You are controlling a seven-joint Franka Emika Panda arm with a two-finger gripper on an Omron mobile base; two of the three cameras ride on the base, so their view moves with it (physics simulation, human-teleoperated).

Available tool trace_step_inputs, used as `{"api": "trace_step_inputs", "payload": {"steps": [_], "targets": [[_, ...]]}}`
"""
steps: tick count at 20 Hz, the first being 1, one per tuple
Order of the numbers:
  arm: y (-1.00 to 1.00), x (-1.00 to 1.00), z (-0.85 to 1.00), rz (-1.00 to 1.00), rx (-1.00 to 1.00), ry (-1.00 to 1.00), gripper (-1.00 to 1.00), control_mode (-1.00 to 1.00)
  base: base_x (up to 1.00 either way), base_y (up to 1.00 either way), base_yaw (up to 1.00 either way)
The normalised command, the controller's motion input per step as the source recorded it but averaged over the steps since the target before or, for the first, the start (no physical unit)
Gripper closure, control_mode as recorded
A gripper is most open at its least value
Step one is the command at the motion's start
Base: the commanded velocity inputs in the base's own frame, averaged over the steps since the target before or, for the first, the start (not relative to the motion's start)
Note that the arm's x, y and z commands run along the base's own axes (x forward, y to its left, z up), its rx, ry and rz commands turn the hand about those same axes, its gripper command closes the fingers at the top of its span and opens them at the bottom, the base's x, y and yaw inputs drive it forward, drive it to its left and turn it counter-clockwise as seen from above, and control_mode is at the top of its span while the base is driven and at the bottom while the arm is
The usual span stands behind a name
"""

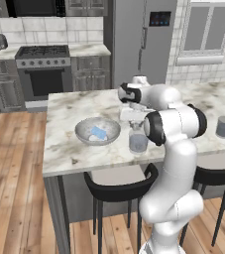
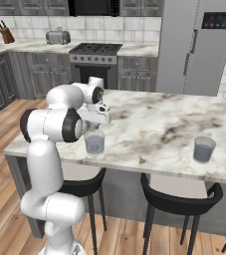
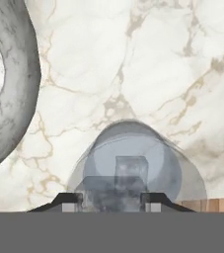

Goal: There are four ice cubes in the ice bowl. Place two ice cubes in each glass of water.

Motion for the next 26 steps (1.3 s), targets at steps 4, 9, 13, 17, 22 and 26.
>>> {"api": "trace_step_inputs", "payload": {"steps": [4, 9, 13, 17, 22, 26], "targets": [[-0.03, 0.0, -0.3, 0.01, 0.0, -0.06, 1.0, -1.0, 0.0, 0.0, 0.0], [0.0, 0.03, -0.35, 0.0, 0.0, -0.03, 1.0, -1.0, 0.0, 0.0, 0.0], [-0.02, 0.1, -0.26, 0.0, 0.0, 0.0, 1.0, -1.0, 0.0, 0.0, 0.0], [-0.09, 0.07, -0.06, 0.0, 0.0, 0.0, 1.0, -1.0, 0.0, 0.0, 0.0], [-0.17, -0.01, 0.0, 0.0, 0.0, 0.0, 1.0, -1.0, 0.0, 0.0, 0.0], [-0.12, -0.06, 0.0, 0.0, 0.0, 0.0, -1.0, -1.0, 0.0, 0.0, 0.0]]}}
